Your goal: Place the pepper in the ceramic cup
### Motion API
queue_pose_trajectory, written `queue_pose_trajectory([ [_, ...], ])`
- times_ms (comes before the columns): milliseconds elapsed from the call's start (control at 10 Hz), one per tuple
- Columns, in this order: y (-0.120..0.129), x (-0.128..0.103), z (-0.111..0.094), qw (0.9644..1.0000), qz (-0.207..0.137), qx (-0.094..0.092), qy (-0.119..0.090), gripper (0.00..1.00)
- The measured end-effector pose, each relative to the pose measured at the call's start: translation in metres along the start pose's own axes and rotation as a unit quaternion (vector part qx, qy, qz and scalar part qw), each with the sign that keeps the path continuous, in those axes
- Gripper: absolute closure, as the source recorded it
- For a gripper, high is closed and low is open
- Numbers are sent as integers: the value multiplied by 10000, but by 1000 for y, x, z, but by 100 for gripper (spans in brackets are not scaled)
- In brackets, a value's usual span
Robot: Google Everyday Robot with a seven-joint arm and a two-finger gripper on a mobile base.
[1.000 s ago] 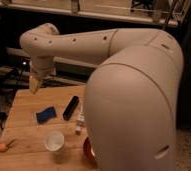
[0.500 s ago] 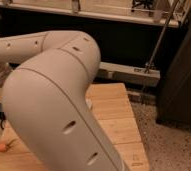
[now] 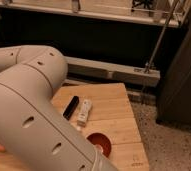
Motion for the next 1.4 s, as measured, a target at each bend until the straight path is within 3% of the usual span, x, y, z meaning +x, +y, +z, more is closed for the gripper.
queue_pose_trajectory([
  [100,-5,10,10,10000,-34,33,0,20],
  [600,-44,28,51,9970,-485,-377,-473,20],
  [1000,-66,31,93,9937,-578,-460,-846,20],
  [1400,-85,31,134,9916,-637,-460,-1028,20],
])
